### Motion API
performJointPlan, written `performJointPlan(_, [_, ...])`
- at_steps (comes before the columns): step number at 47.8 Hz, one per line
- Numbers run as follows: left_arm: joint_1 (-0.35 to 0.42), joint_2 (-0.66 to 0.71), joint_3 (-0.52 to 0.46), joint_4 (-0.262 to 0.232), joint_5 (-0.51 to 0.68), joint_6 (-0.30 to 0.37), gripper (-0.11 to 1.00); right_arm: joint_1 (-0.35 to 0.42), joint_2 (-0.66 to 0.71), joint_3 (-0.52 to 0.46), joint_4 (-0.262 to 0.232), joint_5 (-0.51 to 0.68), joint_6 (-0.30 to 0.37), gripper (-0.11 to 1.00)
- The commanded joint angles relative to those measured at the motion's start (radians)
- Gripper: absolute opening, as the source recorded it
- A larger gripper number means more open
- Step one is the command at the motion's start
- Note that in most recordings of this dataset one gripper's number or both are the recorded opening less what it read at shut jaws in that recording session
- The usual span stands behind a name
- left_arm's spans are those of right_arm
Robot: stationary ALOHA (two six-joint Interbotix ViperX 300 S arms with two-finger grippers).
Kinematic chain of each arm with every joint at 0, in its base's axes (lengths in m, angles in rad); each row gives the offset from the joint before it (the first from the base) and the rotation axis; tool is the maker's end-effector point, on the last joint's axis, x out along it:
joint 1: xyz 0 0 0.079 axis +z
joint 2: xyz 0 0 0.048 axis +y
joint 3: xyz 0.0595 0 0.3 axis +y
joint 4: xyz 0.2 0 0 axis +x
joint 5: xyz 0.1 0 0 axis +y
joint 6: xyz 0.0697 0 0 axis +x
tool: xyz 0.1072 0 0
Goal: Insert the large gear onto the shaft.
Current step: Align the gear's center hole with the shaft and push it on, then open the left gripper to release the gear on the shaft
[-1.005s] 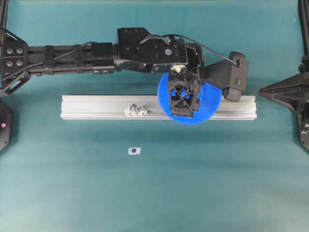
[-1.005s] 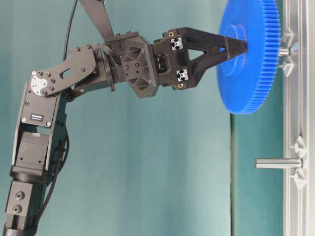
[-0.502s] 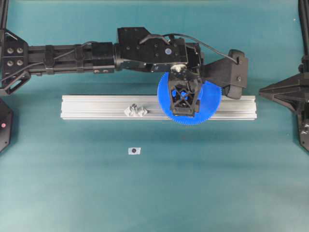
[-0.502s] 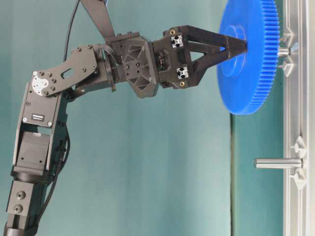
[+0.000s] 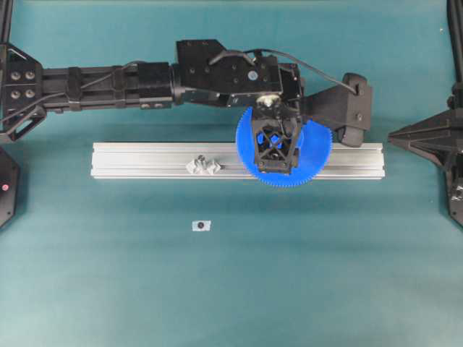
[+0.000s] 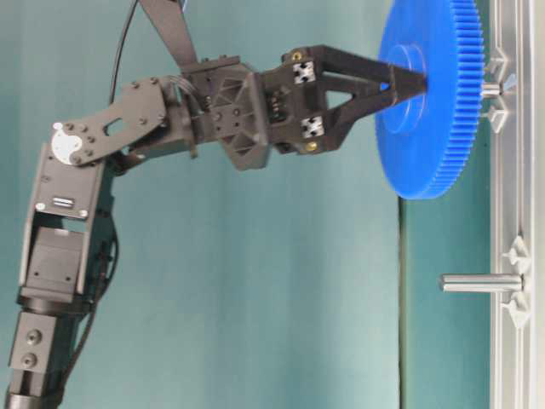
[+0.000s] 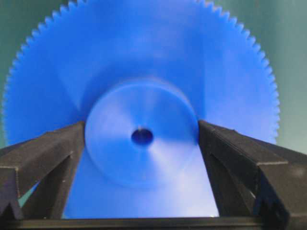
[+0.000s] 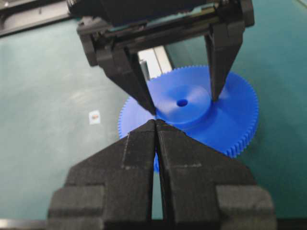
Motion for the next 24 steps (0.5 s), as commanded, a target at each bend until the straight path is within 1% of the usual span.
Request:
performJointPlan(1, [0.000, -0.043, -0.051, 0.000, 0.020, -0.002, 0.93, -0.003, 0.008, -0.009, 0.000, -0.006, 0.012, 0.07])
performJointPlan(9, [0.000, -0.043, -0.074, -0.002, 0.026, -0.003, 0.93, -0.002, 0.008, -0.011, 0.000, -0.005, 0.012, 0.07])
performJointPlan(18, [-0.005, -0.048, -0.089, -0.002, 0.040, -0.026, 0.93, -0.003, 0.008, -0.012, 0.000, -0.006, 0.012, 0.07])
performJointPlan(24, [-0.006, -0.058, -0.112, -0.002, 0.069, -0.038, 0.93, -0.003, 0.008, -0.012, 0.000, -0.006, 0.012, 0.07])
